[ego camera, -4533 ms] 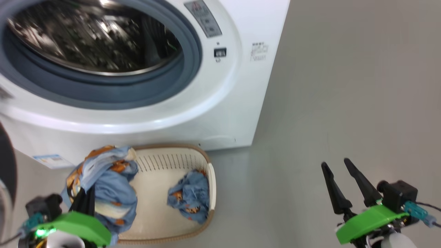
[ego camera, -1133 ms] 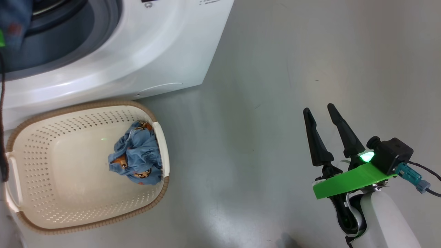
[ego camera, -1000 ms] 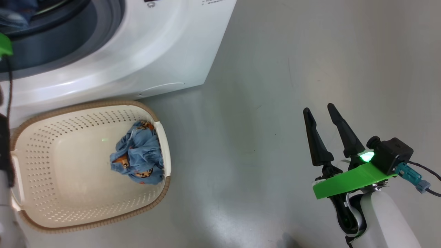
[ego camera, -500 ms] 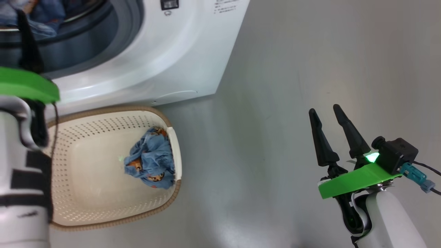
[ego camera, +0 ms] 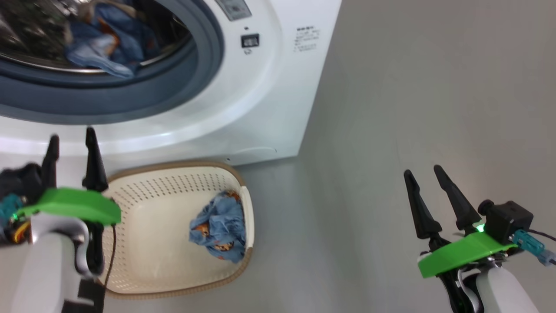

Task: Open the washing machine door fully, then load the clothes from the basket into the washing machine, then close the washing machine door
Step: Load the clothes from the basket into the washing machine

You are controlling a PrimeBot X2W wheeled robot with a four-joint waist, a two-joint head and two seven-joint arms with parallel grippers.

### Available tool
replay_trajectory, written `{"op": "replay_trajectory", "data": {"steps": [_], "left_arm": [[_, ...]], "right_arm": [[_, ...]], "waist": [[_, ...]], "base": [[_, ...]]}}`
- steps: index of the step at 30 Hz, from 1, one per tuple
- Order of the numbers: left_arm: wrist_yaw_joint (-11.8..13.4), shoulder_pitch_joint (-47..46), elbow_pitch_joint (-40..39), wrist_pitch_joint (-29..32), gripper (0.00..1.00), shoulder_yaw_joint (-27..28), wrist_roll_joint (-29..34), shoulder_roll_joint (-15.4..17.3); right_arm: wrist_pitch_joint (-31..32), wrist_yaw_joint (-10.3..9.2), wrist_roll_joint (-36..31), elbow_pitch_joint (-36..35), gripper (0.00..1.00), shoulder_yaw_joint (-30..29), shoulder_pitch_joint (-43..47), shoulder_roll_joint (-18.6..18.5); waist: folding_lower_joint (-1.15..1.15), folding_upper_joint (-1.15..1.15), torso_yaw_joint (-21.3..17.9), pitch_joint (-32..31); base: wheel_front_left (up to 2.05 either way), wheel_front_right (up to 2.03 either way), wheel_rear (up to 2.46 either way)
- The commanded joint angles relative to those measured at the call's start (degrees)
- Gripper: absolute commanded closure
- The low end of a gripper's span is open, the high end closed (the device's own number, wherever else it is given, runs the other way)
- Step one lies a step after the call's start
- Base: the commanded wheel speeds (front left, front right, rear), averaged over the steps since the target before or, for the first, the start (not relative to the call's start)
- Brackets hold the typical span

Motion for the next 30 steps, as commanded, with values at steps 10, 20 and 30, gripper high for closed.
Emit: {"op": "replay_trajectory", "data": {"steps": [10, 20, 30], "left_arm": [[-0.09, 12.32, -8.09, -0.3, 0.0, 1.67, -0.01, 0.78], [-0.09, 23.12, -15.5, -0.3, 0.0, 2.89, 0.43, -0.4], [-0.09, 30.06, -22.29, -0.3, 0.0, 3.57, 0.79, -1.96]], "right_arm": [[-0.28, 0.09, 1.32, -0.43, 0.0, 0.06, 5.94, -2.33], [-0.28, 0.09, 1.73, -0.82, 0.0, -0.93, 10.11, -2.84], [-0.28, 0.09, 2.08, -1.39, 0.0, -2.07, 12.57, -2.93]], "waist": [[0.0, 0.0, 5.95, -10.18], [0.0, 0.0, 6.95, -13.77], [0.0, 0.0, 7.22, -15.07]], "base": [[0.0, 0.0, 0.0], [0.0, 0.0, 0.0], [0.0, 0.0, 0.0]]}}
